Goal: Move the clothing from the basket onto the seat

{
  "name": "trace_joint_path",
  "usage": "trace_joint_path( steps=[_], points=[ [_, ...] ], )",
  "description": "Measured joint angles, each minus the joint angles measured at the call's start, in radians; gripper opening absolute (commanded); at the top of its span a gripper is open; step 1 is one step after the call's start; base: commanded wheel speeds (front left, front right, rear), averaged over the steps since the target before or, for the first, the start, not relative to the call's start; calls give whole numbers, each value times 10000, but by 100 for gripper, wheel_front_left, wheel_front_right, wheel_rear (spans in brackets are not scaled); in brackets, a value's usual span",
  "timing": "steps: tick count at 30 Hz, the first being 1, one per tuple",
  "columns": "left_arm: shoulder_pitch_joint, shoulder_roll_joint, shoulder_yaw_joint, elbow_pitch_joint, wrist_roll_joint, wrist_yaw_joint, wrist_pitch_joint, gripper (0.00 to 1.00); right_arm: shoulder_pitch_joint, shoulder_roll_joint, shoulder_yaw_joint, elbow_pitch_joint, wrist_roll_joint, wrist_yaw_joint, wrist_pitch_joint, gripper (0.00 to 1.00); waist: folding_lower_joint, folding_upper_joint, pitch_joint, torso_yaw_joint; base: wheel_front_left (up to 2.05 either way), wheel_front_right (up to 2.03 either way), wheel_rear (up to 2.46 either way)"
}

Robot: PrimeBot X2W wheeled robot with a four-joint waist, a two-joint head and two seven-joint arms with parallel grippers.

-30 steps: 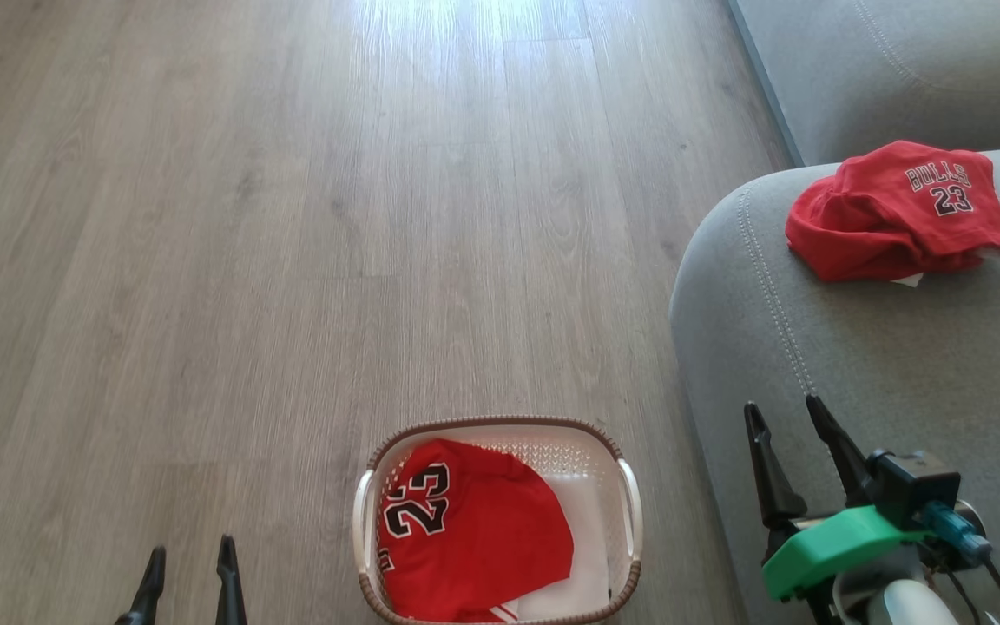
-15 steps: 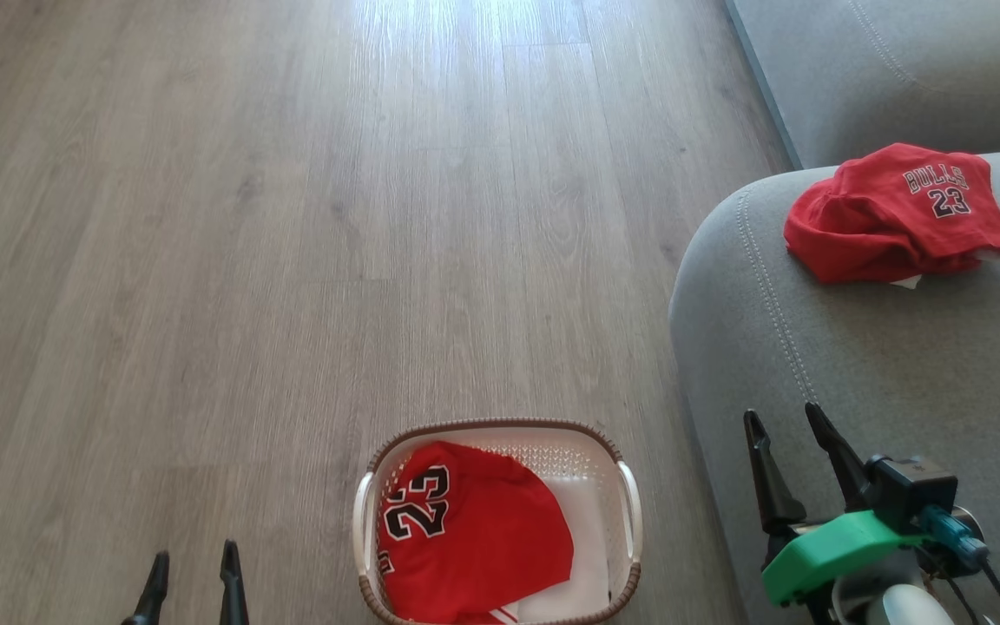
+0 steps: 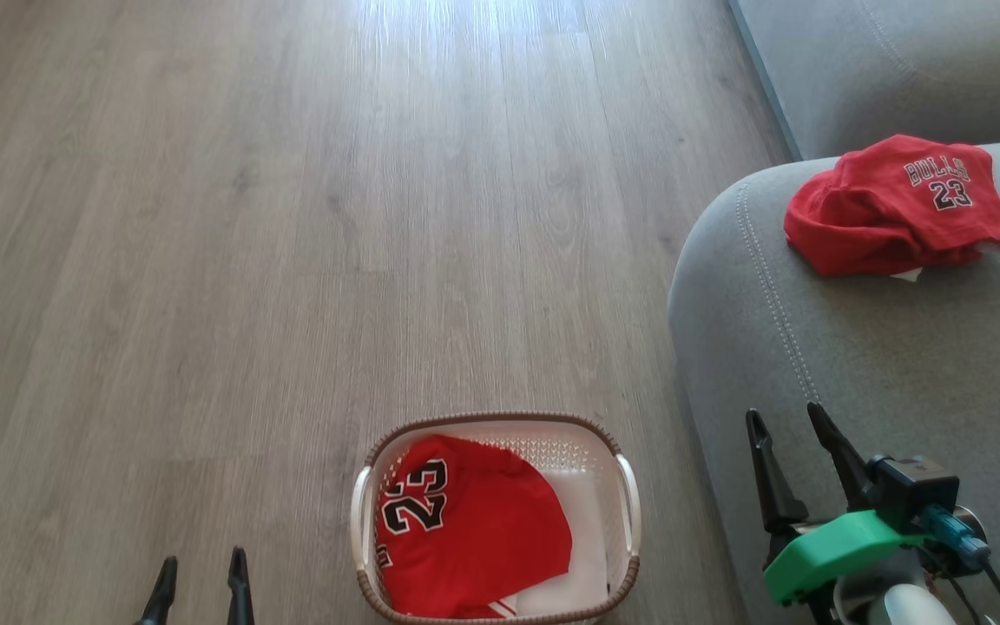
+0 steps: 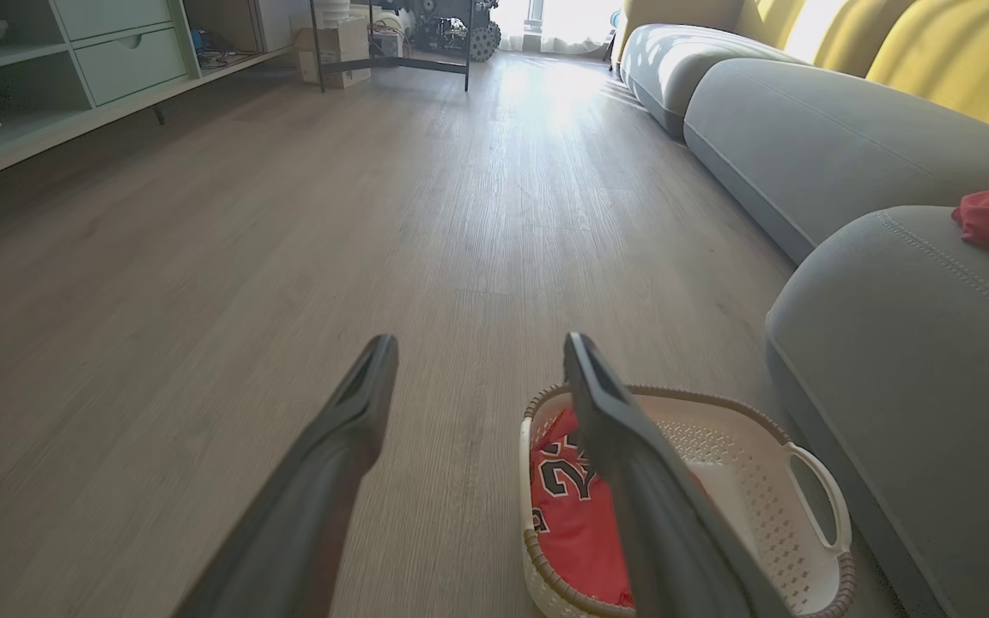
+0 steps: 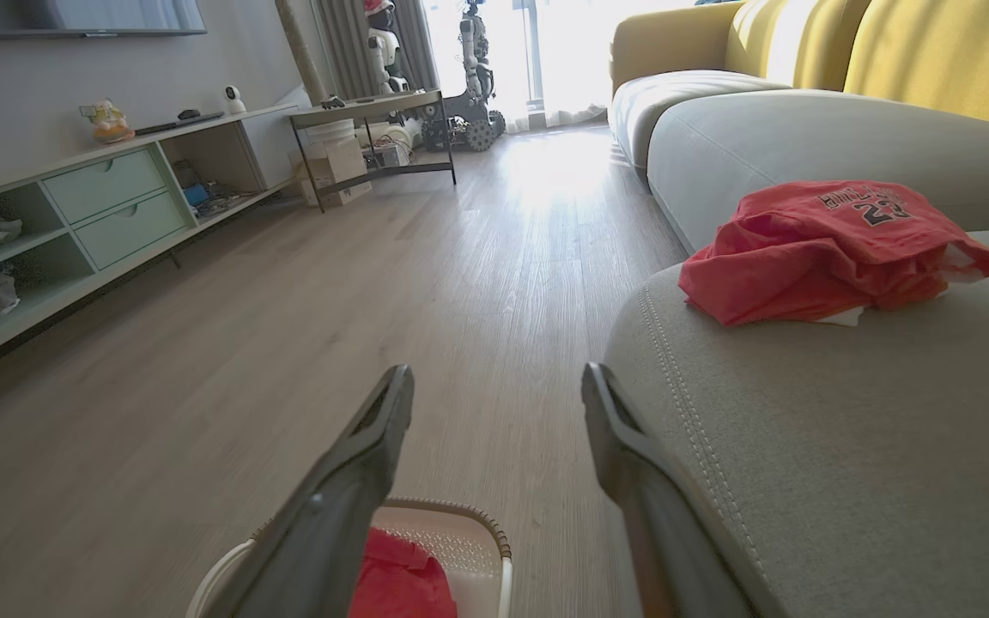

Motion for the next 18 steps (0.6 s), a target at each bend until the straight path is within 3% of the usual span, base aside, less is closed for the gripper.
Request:
trace_joint_path(
  steps=[8, 18],
  points=[
    [-379, -167, -462, 326, 282, -173, 117, 100, -8, 8, -161, -234, -234, 0, 0, 100, 0, 0, 526, -98, 0, 0, 0],
    [-3033, -644, -1317, 1455, 895, -464, 485, 100, -1397, 12, -583, -1135, -506, 0, 0, 100, 0, 0, 2573, -352, 0, 0, 0]
  ],
)
